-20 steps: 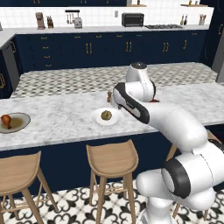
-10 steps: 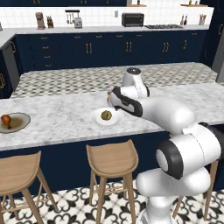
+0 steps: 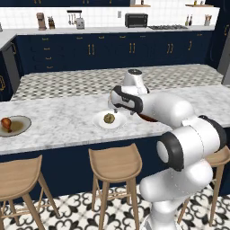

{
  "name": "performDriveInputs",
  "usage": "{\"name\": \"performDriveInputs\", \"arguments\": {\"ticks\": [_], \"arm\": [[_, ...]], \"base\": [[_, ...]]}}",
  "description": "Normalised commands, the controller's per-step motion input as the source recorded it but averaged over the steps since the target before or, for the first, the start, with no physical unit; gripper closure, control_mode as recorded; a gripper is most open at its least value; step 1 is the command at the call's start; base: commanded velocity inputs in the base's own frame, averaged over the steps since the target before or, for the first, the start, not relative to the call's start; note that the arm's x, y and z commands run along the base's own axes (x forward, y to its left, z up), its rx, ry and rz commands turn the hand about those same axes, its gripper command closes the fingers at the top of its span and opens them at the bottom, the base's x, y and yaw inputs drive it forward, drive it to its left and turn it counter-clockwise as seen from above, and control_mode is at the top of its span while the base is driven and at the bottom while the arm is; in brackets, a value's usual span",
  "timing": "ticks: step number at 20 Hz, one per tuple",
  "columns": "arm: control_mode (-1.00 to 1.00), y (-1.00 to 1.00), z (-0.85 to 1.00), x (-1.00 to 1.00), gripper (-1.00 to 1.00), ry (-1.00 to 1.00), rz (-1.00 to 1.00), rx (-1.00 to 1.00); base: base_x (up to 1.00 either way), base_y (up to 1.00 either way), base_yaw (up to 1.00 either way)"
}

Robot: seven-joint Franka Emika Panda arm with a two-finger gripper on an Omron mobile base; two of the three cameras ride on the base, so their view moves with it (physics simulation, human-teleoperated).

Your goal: Pick the chicken drumstick and onion from their plates and place them in the bowl. Then put the bowl in the fridge.

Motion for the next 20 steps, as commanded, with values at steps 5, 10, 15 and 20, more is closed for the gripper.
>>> {"name": "performDriveInputs", "arguments": {"ticks": [5,10,15,20], "arm": [[-1.0,0.04,-0.2,0.04,-1.0,0.04,-0.02,0.0],[-1.0,0.08,-0.21,0.13,-1.0,0.0,-0.01,0.0],[-1.0,0.24,-0.26,0.37,-1.0,0.0,0.0,0.0],[-1.0,0.15,-0.18,0.39,-1.0,0.01,0.0,0.0]], "base": [[0.0,0.0,0.0],[0.0,0.0,0.0],[0.0,0.0,0.0],[0.0,0.0,0.0]]}}
